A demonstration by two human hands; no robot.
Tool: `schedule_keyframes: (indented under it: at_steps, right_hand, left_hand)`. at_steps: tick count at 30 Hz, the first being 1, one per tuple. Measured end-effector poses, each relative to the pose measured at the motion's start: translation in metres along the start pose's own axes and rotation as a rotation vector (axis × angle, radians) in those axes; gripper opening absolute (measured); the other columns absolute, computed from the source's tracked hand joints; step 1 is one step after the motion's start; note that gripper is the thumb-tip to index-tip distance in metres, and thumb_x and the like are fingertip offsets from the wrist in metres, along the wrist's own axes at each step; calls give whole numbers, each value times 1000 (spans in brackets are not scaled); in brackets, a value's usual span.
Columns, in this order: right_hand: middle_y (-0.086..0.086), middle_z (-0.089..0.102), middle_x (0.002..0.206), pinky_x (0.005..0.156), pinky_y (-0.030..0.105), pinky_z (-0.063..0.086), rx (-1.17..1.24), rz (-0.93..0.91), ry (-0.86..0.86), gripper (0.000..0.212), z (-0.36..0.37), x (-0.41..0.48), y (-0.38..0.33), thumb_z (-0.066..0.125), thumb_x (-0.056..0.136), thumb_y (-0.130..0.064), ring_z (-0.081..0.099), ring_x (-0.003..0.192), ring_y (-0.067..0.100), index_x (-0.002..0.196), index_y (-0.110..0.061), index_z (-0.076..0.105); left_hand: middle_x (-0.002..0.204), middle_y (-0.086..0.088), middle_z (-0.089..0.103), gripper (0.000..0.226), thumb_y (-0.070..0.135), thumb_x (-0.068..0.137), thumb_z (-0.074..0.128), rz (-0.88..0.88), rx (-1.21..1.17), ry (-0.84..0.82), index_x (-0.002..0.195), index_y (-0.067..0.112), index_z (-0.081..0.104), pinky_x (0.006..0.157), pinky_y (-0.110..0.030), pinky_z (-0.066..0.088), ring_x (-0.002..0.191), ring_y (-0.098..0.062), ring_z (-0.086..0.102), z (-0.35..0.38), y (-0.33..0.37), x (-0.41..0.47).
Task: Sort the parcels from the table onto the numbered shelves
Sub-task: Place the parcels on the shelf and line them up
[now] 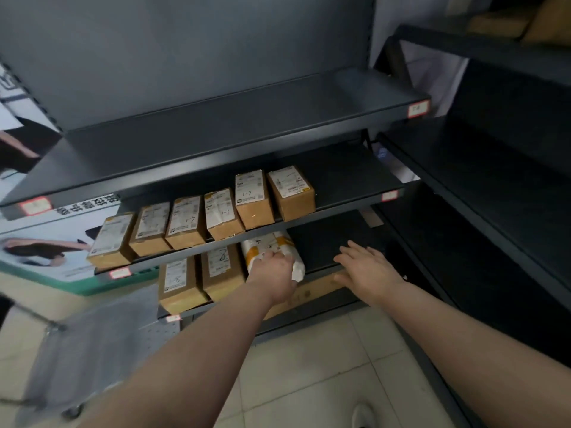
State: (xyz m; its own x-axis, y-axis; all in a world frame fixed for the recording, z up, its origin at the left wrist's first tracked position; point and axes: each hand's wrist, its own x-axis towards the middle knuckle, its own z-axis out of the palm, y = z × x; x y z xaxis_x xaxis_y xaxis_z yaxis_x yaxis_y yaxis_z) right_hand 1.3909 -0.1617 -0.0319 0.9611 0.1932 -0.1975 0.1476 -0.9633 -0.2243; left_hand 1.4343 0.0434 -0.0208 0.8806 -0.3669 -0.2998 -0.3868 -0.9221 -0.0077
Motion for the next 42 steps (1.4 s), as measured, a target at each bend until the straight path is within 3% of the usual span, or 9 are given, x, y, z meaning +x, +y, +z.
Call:
schedule_keyframes:
  at_steps: [8,12,16,19,22,31,42]
  right_hand:
    - [1,18,160,118,40,7,60,317,-36,52,59,-128,-62,35,101,-45,5,149,17,148,-23,31]
    - [2,19,160,118,41,10,77,493,-37,54,83,-217,-84,35,101,-46,7,149,19,149,-22,29]
    - [3,22,158,116,40,19,103,733,10,53,98,-311,-97,36,100,-47,17,146,22,147,-22,31]
    - [4,23,158,115,41,22,136,905,34,54,111,-380,-110,37,101,-46,19,145,24,148,-21,30]
    - [4,22,158,115,41,23,192,1052,53,55,129,-451,-127,38,100,-46,20,145,23,148,-21,30]
    - [2,26,157,112,42,27,327,1501,207,56,187,-703,-187,40,98,-49,25,143,22,147,-23,34]
    - [1,42,143,98,42,39,365,2025,368,48,244,-971,-294,41,97,-52,40,131,26,134,-22,47]
  left_hand:
    - [122,-9,56,35,31,93,52,376,70,0,124,16,52,91,-38,43,115,-28,45,23,27,-66]
    - [124,-10,57,33,28,94,50,560,157,-70,124,14,55,92,-38,44,120,-30,46,47,57,-109]
    - [122,-10,58,30,25,93,50,748,245,-115,119,13,57,92,-39,45,119,-30,47,63,108,-153]
    - [119,-6,59,30,26,89,53,883,246,-95,118,23,57,93,-42,48,118,-28,50,67,157,-191]
    - [122,-4,58,35,29,91,54,1015,243,-119,126,26,56,97,-40,45,119,-26,49,75,211,-237]
    - [129,-5,57,36,27,95,55,1411,397,-182,130,21,55,93,-37,48,118,-24,51,133,378,-436]
    - [128,1,61,37,40,89,59,1771,327,-325,125,29,58,95,-38,49,114,-22,58,210,519,-731]
